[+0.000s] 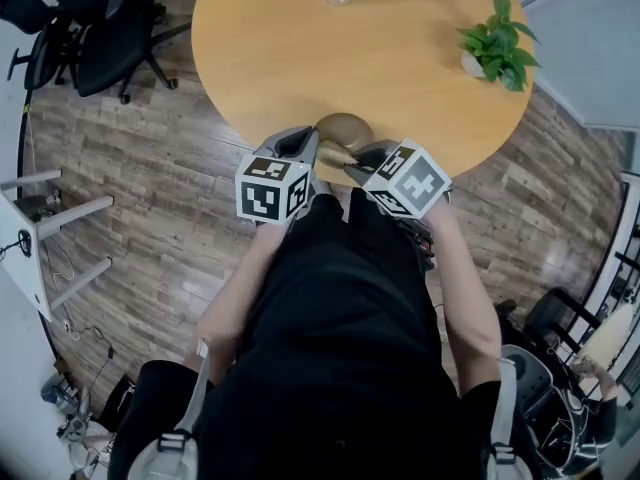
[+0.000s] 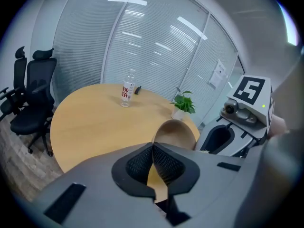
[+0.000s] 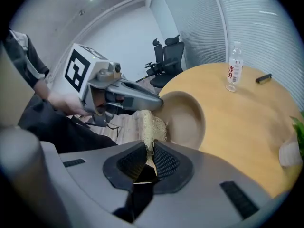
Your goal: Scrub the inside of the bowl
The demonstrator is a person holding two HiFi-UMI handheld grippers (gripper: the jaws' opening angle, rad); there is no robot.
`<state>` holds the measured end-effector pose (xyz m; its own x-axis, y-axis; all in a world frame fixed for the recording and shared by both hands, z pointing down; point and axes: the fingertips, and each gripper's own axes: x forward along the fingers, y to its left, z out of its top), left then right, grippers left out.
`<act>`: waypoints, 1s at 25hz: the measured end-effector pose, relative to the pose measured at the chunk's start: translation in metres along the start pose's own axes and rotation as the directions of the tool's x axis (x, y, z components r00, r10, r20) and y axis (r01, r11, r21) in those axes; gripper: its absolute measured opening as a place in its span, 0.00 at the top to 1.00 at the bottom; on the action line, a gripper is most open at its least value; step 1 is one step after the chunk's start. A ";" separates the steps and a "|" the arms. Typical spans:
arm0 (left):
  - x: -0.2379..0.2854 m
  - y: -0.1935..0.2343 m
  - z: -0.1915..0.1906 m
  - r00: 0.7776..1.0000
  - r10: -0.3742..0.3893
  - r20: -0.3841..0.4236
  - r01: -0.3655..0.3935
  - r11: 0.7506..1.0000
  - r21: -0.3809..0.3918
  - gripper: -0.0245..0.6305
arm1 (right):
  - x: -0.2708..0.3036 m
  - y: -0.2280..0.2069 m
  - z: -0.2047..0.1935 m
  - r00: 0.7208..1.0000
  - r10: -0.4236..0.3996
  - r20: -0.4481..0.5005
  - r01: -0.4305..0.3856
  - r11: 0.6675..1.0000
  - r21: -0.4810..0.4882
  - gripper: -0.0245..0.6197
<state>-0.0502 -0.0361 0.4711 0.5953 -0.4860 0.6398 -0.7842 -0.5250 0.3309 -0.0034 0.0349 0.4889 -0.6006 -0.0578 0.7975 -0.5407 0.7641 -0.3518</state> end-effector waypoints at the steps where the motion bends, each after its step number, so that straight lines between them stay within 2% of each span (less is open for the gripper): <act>1: 0.003 0.002 0.000 1.000 -0.005 0.003 0.005 1.000 -0.023 0.94 | -0.004 0.000 0.000 1.000 0.014 0.024 -0.015 1.000 0.024 0.90; 5: 0.015 0.004 -0.008 0.998 -0.059 -0.006 0.057 0.988 -0.145 0.94 | -0.026 0.001 0.009 0.980 0.069 0.185 -0.096 0.985 0.141 0.90; 7: 0.021 0.001 -0.015 0.996 -0.093 -0.014 0.088 0.976 -0.201 0.94 | -0.038 -0.001 0.012 0.967 0.067 0.248 -0.113 0.978 0.177 0.90; 9: 0.027 0.000 -0.023 0.992 -0.123 -0.022 0.112 0.958 -0.265 0.94 | -0.048 -0.008 0.011 0.960 0.037 0.279 -0.097 0.974 0.202 0.90; 13: 0.042 -0.004 -0.040 0.981 -0.189 -0.040 0.157 0.900 -0.406 0.94 | -0.062 -0.028 -0.001 0.954 -0.053 0.297 -0.022 0.969 0.245 0.90; 21: 0.060 -0.013 -0.055 0.966 -0.240 -0.092 0.166 0.855 -0.491 0.94 | -0.084 -0.056 -0.034 0.923 -0.193 0.334 0.050 0.918 0.393 0.90; 25: 0.071 -0.018 -0.059 0.962 -0.246 -0.118 0.155 0.851 -0.502 0.94 | -0.091 -0.062 -0.050 0.918 -0.216 0.333 0.052 0.896 0.440 0.90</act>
<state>-0.0046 -0.0200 0.5516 0.7447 -0.2560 0.6163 -0.6624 -0.1713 0.7293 0.1145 0.0247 0.4630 -0.6303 -0.4321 0.6450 -0.7750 0.3993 -0.4899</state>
